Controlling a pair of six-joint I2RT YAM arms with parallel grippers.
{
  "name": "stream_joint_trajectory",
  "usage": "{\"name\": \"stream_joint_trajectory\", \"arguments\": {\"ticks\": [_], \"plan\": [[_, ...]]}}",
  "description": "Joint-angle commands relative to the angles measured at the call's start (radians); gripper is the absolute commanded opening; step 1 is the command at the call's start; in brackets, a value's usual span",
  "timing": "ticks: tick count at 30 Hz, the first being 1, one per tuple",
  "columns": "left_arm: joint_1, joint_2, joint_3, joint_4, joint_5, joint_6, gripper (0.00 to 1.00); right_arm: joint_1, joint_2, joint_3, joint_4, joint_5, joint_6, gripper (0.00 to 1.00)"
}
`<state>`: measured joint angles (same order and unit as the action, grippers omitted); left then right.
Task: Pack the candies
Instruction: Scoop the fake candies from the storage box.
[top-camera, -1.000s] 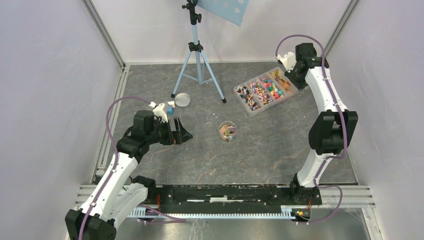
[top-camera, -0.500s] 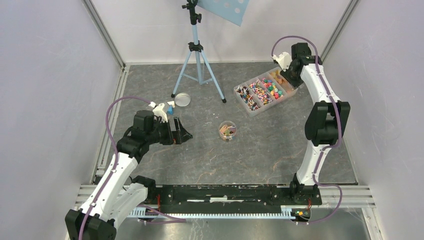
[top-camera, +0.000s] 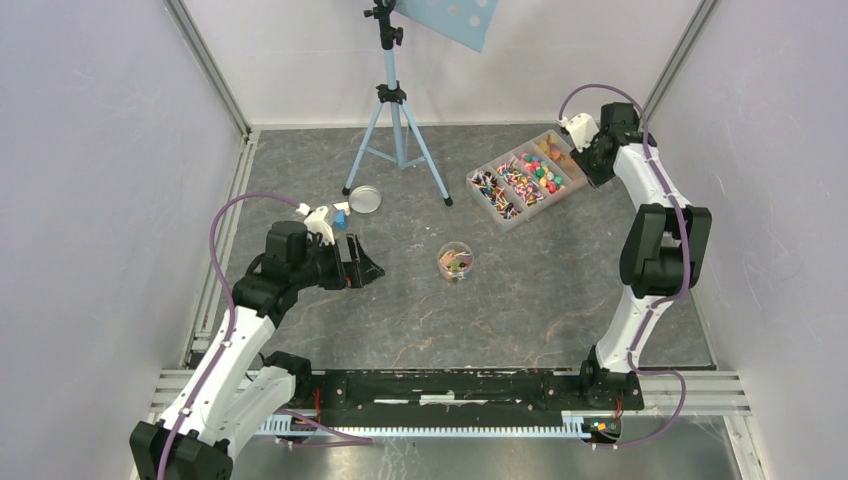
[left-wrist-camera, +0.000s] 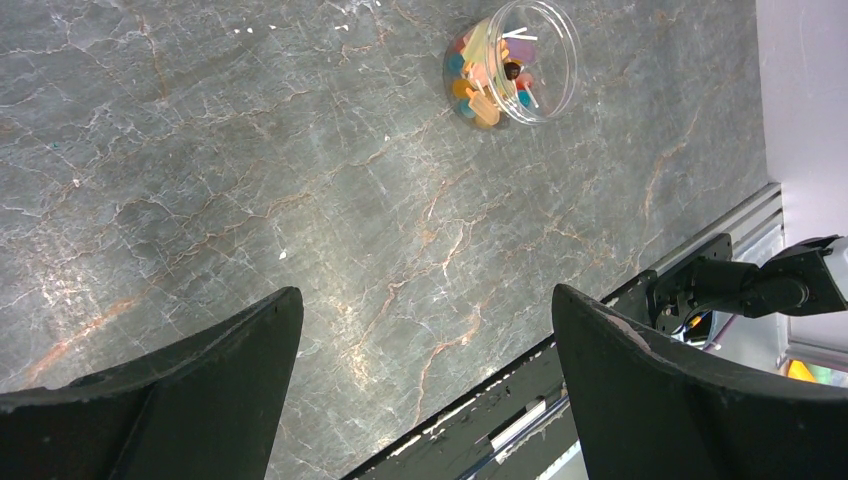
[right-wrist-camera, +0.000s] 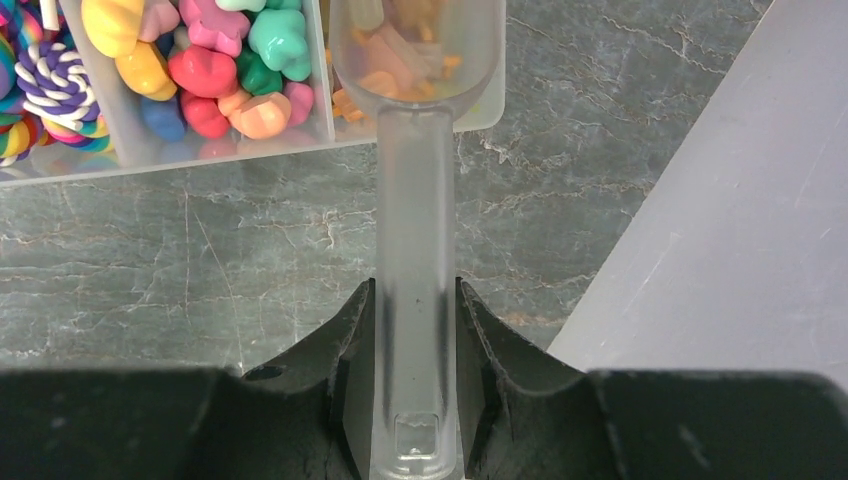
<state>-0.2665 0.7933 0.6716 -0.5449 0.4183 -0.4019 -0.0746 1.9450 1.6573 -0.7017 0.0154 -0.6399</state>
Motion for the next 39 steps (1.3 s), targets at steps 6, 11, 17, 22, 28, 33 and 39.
{"name": "stream_joint_trajectory", "arguments": {"ticks": [6,11,17,22,28,33,39], "plan": [[-0.005,-0.009,0.007,0.007,-0.016,0.042,1.0,-0.01,-0.069,-0.112,0.168,-0.114,0.016,0.0],[-0.004,-0.003,0.009,0.007,-0.016,0.042,1.0,-0.014,-0.073,-0.141,0.208,-0.138,0.012,0.0],[-0.005,-0.001,0.009,0.007,-0.015,0.041,1.0,-0.029,-0.095,-0.216,0.272,-0.172,0.024,0.0],[-0.005,-0.001,0.009,0.007,-0.016,0.041,1.0,-0.044,-0.107,-0.261,0.322,-0.218,0.047,0.0],[-0.005,-0.001,0.008,0.007,-0.014,0.041,1.0,-0.062,-0.12,-0.31,0.381,-0.26,0.082,0.0],[-0.005,0.006,0.009,0.008,-0.012,0.044,1.0,-0.07,-0.148,-0.368,0.466,-0.3,0.121,0.0],[-0.005,0.005,0.009,0.007,-0.012,0.042,1.0,-0.071,-0.142,-0.39,0.494,-0.32,0.131,0.0]]}}
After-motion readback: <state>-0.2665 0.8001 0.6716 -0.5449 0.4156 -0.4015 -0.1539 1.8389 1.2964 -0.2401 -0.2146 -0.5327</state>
